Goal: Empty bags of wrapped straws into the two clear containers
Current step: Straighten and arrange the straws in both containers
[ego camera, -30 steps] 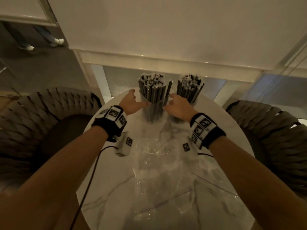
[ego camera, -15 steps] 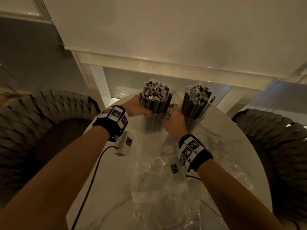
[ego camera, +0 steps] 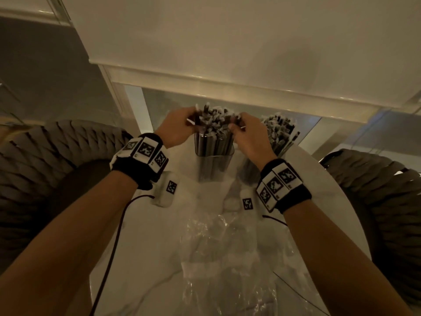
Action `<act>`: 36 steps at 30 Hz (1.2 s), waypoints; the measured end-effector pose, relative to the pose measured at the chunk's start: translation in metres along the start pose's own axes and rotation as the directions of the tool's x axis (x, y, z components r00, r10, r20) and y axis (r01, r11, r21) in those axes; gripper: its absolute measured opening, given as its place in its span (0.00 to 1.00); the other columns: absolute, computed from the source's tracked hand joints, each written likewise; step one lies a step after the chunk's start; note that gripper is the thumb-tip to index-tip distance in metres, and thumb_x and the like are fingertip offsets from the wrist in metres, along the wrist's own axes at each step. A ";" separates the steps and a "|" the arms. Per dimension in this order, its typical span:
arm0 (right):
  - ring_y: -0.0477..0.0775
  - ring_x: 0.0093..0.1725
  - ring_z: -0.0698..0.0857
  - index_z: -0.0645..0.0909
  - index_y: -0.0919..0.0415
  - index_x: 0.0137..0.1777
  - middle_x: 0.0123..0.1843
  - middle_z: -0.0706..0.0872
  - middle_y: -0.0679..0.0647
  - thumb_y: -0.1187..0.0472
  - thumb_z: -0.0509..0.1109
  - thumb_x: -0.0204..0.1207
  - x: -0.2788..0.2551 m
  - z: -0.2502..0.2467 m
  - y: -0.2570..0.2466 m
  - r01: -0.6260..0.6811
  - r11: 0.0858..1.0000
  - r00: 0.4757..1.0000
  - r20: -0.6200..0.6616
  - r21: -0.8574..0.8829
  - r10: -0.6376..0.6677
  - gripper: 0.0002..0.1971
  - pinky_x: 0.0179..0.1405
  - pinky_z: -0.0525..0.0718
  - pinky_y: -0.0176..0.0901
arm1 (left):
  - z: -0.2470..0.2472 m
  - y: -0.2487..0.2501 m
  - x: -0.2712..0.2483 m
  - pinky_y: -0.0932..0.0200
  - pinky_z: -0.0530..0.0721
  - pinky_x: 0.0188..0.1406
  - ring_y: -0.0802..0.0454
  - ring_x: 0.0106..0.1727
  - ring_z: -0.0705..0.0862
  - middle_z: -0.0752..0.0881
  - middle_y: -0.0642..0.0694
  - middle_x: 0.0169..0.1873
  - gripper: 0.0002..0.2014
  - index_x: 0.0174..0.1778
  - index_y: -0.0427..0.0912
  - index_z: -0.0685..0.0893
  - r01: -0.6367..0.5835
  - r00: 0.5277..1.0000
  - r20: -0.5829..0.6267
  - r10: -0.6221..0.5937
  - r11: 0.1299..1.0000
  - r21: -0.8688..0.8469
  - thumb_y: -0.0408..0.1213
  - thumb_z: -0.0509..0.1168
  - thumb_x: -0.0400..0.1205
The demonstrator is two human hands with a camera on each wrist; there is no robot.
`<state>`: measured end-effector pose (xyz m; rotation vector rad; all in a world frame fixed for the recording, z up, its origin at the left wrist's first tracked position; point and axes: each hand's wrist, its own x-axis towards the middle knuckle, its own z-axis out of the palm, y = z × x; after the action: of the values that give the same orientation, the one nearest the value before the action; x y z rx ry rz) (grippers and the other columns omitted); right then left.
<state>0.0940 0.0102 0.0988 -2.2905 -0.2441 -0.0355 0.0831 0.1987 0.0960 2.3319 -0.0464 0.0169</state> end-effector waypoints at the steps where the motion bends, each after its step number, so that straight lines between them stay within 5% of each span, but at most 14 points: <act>1: 0.57 0.47 0.85 0.80 0.68 0.54 0.49 0.86 0.60 0.65 0.66 0.78 -0.001 -0.001 0.001 0.007 1.000 0.999 0.035 -0.003 -0.007 0.08 0.47 0.78 0.38 | -0.003 0.001 -0.001 0.65 0.80 0.44 0.52 0.48 0.81 0.84 0.45 0.55 0.17 0.64 0.38 0.81 -0.001 1.000 -0.004 0.001 1.000 -0.017 0.29 0.67 0.78; 3: 0.59 0.53 0.87 0.78 0.67 0.61 0.55 0.87 0.62 0.70 0.68 0.75 -0.005 -0.001 0.003 -0.011 1.000 0.998 0.063 0.001 0.011 0.14 0.51 0.83 0.40 | -0.003 0.001 -0.008 0.76 0.79 0.36 0.52 0.50 0.82 0.82 0.45 0.59 0.22 0.68 0.40 0.77 0.009 0.999 -0.032 -0.012 0.996 -0.085 0.25 0.65 0.78; 5: 0.58 0.54 0.86 0.73 0.65 0.66 0.57 0.85 0.62 0.73 0.68 0.74 -0.013 0.002 0.007 -0.055 0.996 0.998 0.005 0.071 0.055 0.20 0.45 0.82 0.35 | 0.003 -0.001 -0.019 0.72 0.81 0.35 0.48 0.49 0.85 0.81 0.45 0.60 0.25 0.70 0.41 0.73 0.069 0.991 -0.101 -0.092 0.975 -0.211 0.21 0.62 0.78; 7: 0.55 0.48 0.84 0.73 0.66 0.61 0.51 0.83 0.60 0.74 0.68 0.73 -0.024 0.005 0.010 -0.039 0.992 0.990 -0.128 0.123 0.055 0.17 0.37 0.78 0.24 | 0.013 -0.006 -0.030 0.59 0.86 0.41 0.46 0.47 0.86 0.83 0.43 0.55 0.18 0.62 0.40 0.74 0.105 0.960 -0.220 -0.173 0.951 -0.292 0.20 0.60 0.78; 9: 0.54 0.45 0.83 0.74 0.68 0.55 0.46 0.83 0.60 0.73 0.69 0.73 -0.033 0.011 0.010 0.000 0.994 0.988 -0.154 0.110 0.017 0.12 0.35 0.77 0.21 | 0.026 -0.009 -0.041 0.66 0.83 0.39 0.46 0.45 0.86 0.84 0.44 0.47 0.10 0.52 0.39 0.76 0.113 0.947 -0.265 -0.181 0.961 -0.253 0.24 0.62 0.78; 12: 0.57 0.51 0.85 0.76 0.66 0.59 0.52 0.86 0.59 0.62 0.73 0.72 -0.036 0.031 0.008 -0.015 0.999 1.000 0.019 0.045 0.014 0.17 0.50 0.83 0.36 | 0.046 -0.007 -0.049 0.77 0.77 0.35 0.49 0.46 0.83 0.84 0.46 0.48 0.11 0.54 0.38 0.77 0.125 0.973 -0.179 -0.147 0.984 -0.126 0.35 0.66 0.78; 14: 0.62 0.57 0.84 0.76 0.62 0.63 0.57 0.86 0.62 0.56 0.73 0.73 -0.034 0.040 0.006 -0.023 0.999 0.997 0.073 0.026 0.021 0.21 0.58 0.83 0.52 | 0.055 -0.005 -0.046 0.58 0.84 0.46 0.43 0.50 0.84 0.85 0.42 0.52 0.19 0.59 0.39 0.76 0.120 0.981 -0.144 -0.131 0.989 -0.085 0.45 0.65 0.75; 16: 0.63 0.61 0.83 0.76 0.61 0.65 0.60 0.85 0.63 0.57 0.70 0.76 -0.030 0.044 0.004 -0.002 1.000 0.996 0.087 0.003 0.002 0.19 0.60 0.79 0.44 | 0.059 -0.003 -0.043 0.40 0.82 0.53 0.35 0.53 0.83 0.86 0.39 0.54 0.24 0.62 0.41 0.75 0.134 0.981 -0.141 -0.133 0.991 -0.006 0.52 0.61 0.74; 19: 0.60 0.60 0.83 0.78 0.64 0.62 0.59 0.86 0.62 0.62 0.67 0.79 -0.022 0.035 0.000 0.022 0.999 0.992 0.122 -0.025 -0.018 0.13 0.48 0.69 0.31 | 0.059 -0.005 -0.038 0.39 0.78 0.58 0.34 0.56 0.82 0.87 0.39 0.55 0.22 0.66 0.46 0.75 0.163 0.980 -0.128 -0.150 0.982 0.098 0.51 0.62 0.79; 22: 0.60 0.56 0.84 0.80 0.67 0.58 0.49 0.84 0.58 0.63 0.67 0.79 -0.015 0.016 -0.007 0.055 0.998 0.992 0.114 -0.009 -0.054 0.11 0.47 0.73 0.33 | 0.048 -0.006 -0.034 0.38 0.78 0.61 0.37 0.57 0.83 0.87 0.41 0.55 0.22 0.64 0.50 0.78 0.126 0.992 -0.030 -0.124 0.990 0.064 0.53 0.61 0.76; 24: 0.60 0.54 0.84 0.80 0.68 0.58 0.51 0.84 0.60 0.62 0.67 0.79 -0.008 0.005 -0.010 0.062 0.998 0.989 0.137 -0.029 -0.057 0.11 0.51 0.79 0.42 | 0.034 0.000 -0.031 0.43 0.79 0.63 0.44 0.57 0.84 0.87 0.42 0.57 0.20 0.63 0.48 0.79 0.076 0.997 -0.005 -0.076 0.997 -0.012 0.49 0.63 0.77; 30: 0.60 0.63 0.82 0.76 0.65 0.66 0.63 0.84 0.62 0.65 0.70 0.76 -0.002 -0.004 -0.003 0.097 0.991 0.965 0.252 -0.095 -0.071 0.18 0.50 0.69 0.32 | -0.001 0.011 -0.019 0.61 0.80 0.51 0.48 0.54 0.84 0.85 0.44 0.58 0.21 0.62 0.44 0.81 -0.038 0.999 -0.024 0.037 0.998 -0.052 0.40 0.74 0.74; 33: 0.60 0.55 0.85 0.76 0.65 0.62 0.54 0.85 0.60 0.67 0.72 0.73 -0.009 -0.003 -0.001 0.094 0.995 0.974 0.211 -0.034 -0.085 0.18 0.45 0.73 0.35 | -0.004 0.011 -0.019 0.71 0.85 0.32 0.50 0.38 0.86 0.85 0.43 0.46 0.19 0.55 0.40 0.81 -0.029 0.995 -0.096 0.008 0.977 -0.212 0.32 0.77 0.70; 36: 0.58 0.45 0.87 0.75 0.63 0.60 0.50 0.83 0.57 0.70 0.72 0.72 -0.017 -0.005 0.000 0.061 0.992 0.986 0.151 0.112 -0.078 0.17 0.38 0.81 0.35 | -0.002 0.006 -0.023 0.68 0.87 0.36 0.52 0.38 0.87 0.86 0.40 0.44 0.20 0.54 0.39 0.80 -0.014 0.984 -0.171 -0.049 0.937 -0.349 0.27 0.77 0.68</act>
<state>0.0775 0.0038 0.1002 -2.1799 -0.3972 0.1178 0.0598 0.1966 0.1017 1.9657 0.0567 0.1929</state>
